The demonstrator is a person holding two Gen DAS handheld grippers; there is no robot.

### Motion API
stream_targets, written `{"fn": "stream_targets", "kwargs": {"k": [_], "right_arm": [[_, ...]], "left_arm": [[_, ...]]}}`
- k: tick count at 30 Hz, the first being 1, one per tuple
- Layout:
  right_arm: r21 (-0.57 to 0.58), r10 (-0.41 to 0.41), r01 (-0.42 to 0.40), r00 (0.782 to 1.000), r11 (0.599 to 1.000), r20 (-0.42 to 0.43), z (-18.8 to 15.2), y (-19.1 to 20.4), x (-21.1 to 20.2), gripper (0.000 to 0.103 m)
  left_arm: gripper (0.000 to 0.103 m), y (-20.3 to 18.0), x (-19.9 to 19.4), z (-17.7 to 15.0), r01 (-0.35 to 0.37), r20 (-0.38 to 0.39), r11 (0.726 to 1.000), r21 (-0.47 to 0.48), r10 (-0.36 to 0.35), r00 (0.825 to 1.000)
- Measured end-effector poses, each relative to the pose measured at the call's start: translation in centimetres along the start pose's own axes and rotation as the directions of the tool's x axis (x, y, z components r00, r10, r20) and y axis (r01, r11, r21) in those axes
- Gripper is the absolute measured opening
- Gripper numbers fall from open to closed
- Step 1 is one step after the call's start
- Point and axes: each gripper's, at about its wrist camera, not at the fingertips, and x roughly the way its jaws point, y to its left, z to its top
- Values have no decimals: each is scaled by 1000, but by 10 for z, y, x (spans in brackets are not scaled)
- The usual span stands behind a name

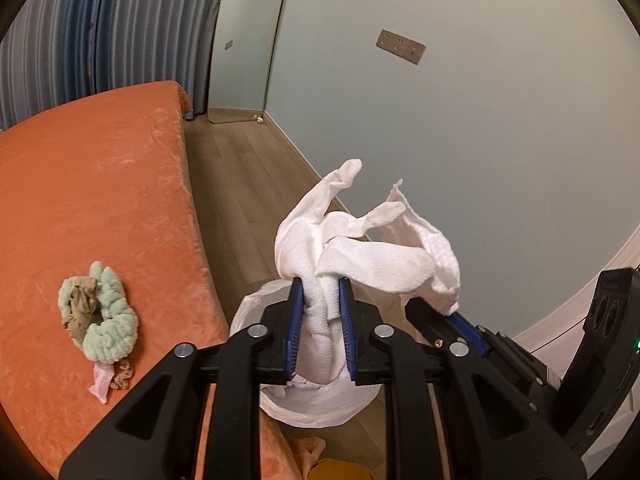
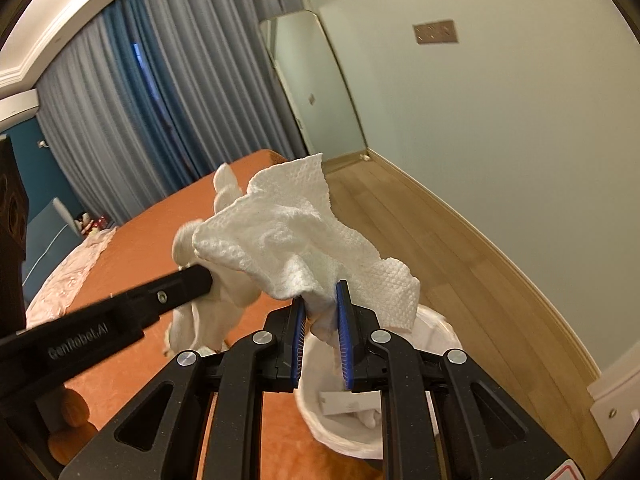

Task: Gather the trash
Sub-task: 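Carry tissue and sock over the bin and open both grippers, then move both grippers back over the scrunchie and wrapper on the bed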

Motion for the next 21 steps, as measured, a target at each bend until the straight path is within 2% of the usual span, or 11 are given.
{"fn": "stream_targets", "kwargs": {"k": [2, 4, 5, 7, 10, 14, 18, 21], "right_arm": [[11, -9, 9, 1000, 1000, -14, -4, -9, 7, 14], [26, -10, 11, 1000, 1000, -27, -7, -17, 13, 14], [32, -10, 11, 999, 999, -31, -8, -20, 14, 14], [41, -8, 9, 999, 999, -38, -9, -26, 20, 14], [38, -5, 7, 999, 999, -50, -12, -28, 28, 15], [38, -16, 18, 998, 999, -53, -15, -24, 34, 21], [53, -29, 31, 998, 998, -47, -17, -24, 35, 41], [41, -33, 35, 998, 999, -46, -19, -16, 32, 42]], "left_arm": [[35, -2, 8, 0, -9, -6, 1000, -1, 9, 1000], [66, 1, 14, -2, -32, -4, 999, -15, 32, 999], [71, 1, 15, -2, -49, 0, 999, -24, 49, 999], [74, 5, 18, -4, -74, 14, 996, -44, 75, 997], [74, 13, 26, -6, -84, -15, 995, -51, 83, 996], [74, 21, 31, -10, -102, -31, 993, -64, 100, 994], [74, 28, 30, -13, -109, -46, 990, -87, 105, 993], [74, 34, 27, -15, -111, -48, 988, -104, 106, 993]]}}
